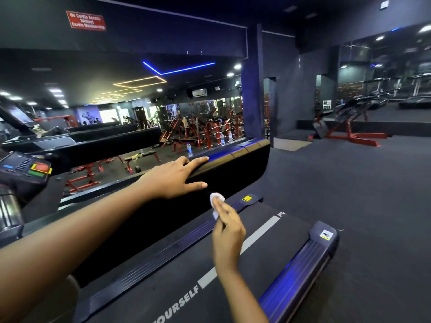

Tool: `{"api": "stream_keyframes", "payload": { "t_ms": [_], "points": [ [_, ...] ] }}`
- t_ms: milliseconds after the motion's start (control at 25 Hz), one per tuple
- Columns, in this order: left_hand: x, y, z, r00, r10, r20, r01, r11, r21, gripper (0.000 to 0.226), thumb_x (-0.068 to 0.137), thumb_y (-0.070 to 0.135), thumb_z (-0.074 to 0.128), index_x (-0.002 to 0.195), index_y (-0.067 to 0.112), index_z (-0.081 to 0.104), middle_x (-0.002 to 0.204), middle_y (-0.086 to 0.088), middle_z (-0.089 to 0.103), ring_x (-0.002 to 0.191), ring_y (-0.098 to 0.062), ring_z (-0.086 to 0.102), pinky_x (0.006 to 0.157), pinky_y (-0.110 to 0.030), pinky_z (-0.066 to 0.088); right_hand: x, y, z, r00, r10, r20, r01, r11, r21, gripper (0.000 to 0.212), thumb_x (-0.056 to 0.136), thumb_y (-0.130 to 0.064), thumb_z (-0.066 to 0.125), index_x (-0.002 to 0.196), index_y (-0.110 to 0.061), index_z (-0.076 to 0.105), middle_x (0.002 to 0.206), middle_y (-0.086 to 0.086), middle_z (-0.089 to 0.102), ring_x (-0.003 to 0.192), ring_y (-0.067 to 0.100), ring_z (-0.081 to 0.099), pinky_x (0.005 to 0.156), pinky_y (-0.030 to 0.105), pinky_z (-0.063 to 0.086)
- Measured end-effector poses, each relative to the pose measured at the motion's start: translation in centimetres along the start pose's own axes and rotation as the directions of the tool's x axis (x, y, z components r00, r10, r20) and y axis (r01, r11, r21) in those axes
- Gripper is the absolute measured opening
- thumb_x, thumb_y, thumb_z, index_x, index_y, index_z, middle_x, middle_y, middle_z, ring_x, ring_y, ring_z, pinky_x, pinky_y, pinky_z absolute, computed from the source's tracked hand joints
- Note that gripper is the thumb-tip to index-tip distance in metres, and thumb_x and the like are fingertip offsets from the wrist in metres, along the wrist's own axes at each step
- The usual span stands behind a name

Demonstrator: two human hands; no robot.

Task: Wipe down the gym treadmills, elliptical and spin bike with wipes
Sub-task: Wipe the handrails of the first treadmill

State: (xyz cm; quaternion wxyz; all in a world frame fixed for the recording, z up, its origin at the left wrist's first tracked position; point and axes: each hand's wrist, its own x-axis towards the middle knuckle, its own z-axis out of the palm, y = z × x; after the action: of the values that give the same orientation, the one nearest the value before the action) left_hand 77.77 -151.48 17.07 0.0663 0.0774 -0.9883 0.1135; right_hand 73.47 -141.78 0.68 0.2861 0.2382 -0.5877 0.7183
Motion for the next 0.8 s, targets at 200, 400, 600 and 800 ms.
{"api": "stream_keyframes", "payload": {
  "t_ms": [200,400,600,800],
  "points": [
    [-2.0,-1.0,-1.0,0.999,0.007,0.053,0.002,0.984,-0.178,0.078,0.089,0.057,0.044,0.147,0.043,-0.007,0.144,-0.009,0.031,0.131,-0.026,0.037,0.107,-0.038,0.035,8.9,0.1,-1.4,0.998,0.06,-0.009,-0.061,0.997,-0.057,0.038,0.089,0.009,0.046,0.121,-0.004,0.061,0.115,-0.001,0.061,0.102,0.0,0.056,0.084,-0.002,0.037],
    [-6.9,-3.0,-0.9,0.999,0.006,0.033,-0.003,0.997,-0.074,0.078,0.085,0.064,0.035,0.145,0.045,-0.009,0.152,-0.001,0.021,0.135,-0.021,0.033,0.105,-0.038,0.037,6.2,-1.2,0.7,0.999,0.038,-0.005,-0.038,0.988,-0.15,0.035,0.089,0.006,0.049,0.12,-0.005,0.062,0.105,0.011,0.065,0.089,0.014,0.058,0.081,0.015,0.046],
    [-9.4,-3.8,-0.9,1.0,-0.003,0.01,0.002,0.999,0.041,0.075,0.083,0.069,0.025,0.145,0.045,-0.01,0.149,0.003,0.025,0.131,-0.017,0.039,0.098,-0.032,0.04,-0.6,-3.4,1.8,0.975,-0.196,0.102,0.212,0.962,-0.175,0.039,0.078,0.003,0.051,0.112,-0.006,0.067,0.095,0.008,0.065,0.089,0.009,0.056,0.084,0.003,0.037],
    [-9.2,-3.7,-0.5,0.998,0.001,-0.055,0.003,0.998,0.063,0.069,0.092,0.06,0.031,0.147,0.043,-0.007,0.147,0.001,0.029,0.129,-0.019,0.04,0.096,-0.032,0.04,4.2,-3.5,-0.5,0.996,-0.044,-0.08,0.035,0.994,-0.106,0.037,0.078,0.013,0.049,0.107,0.001,0.068,0.103,0.008,0.067,0.092,0.011,0.06,0.084,-0.006,0.031]
  ]
}}
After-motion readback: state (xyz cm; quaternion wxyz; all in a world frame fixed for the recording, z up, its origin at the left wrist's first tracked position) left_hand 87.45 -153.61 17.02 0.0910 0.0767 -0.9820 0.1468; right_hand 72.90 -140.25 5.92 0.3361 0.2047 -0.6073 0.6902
